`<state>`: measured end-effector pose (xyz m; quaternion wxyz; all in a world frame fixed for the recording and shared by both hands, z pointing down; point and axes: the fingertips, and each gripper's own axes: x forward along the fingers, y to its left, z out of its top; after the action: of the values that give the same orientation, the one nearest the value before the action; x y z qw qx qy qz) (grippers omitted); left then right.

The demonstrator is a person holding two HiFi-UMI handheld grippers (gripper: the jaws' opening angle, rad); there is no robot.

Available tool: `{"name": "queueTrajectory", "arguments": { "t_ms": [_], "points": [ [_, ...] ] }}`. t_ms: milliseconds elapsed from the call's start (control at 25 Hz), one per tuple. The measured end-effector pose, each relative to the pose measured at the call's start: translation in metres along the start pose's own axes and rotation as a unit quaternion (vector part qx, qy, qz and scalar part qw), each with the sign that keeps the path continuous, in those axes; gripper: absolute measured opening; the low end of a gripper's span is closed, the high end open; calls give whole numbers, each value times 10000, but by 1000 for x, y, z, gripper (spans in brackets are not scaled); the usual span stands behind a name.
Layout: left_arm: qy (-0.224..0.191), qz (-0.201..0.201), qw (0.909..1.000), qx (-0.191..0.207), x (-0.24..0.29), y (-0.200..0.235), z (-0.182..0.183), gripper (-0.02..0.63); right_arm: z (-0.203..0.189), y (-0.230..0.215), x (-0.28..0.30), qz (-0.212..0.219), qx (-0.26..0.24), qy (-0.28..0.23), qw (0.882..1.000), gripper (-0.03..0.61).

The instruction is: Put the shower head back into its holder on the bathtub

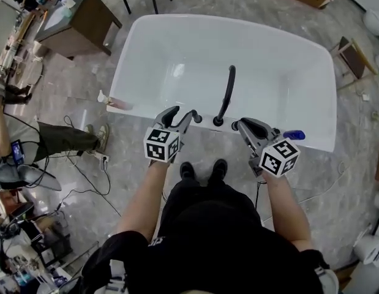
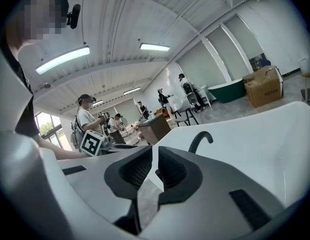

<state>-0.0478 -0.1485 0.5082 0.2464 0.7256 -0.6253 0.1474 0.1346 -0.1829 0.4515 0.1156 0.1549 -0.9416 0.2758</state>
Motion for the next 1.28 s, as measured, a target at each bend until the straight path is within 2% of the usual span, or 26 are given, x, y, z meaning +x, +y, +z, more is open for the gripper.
{"name": "queueTrajectory", "arguments": {
  "t_ms": [280,480,680,880,1080,1280],
  "points": [
    [-531,597,9968,2,-57,7,54,87,51,27,-16,363,-266,-421,9981,23],
    [-948,685,9927,282,-76,11,96,36,88,41,-17,399,-699,-498,9955,14],
    [-1091,512,9917,438,-92,20,126,19,128,51,-16,160,-1043,-680,9921,14],
    [-1367,433,9883,511,-121,41,154,18,166,77,-8,72,-1329,-1158,9843,12],
    [-1568,461,9847,597,-148,69,173,18,189,98,0,-83,-1520,-1567,9758,12],
    [-1761,343,9796,909,-169,76,192,20,206,111,0,-518,-1676,-1929,9654,11]
  ]
}}
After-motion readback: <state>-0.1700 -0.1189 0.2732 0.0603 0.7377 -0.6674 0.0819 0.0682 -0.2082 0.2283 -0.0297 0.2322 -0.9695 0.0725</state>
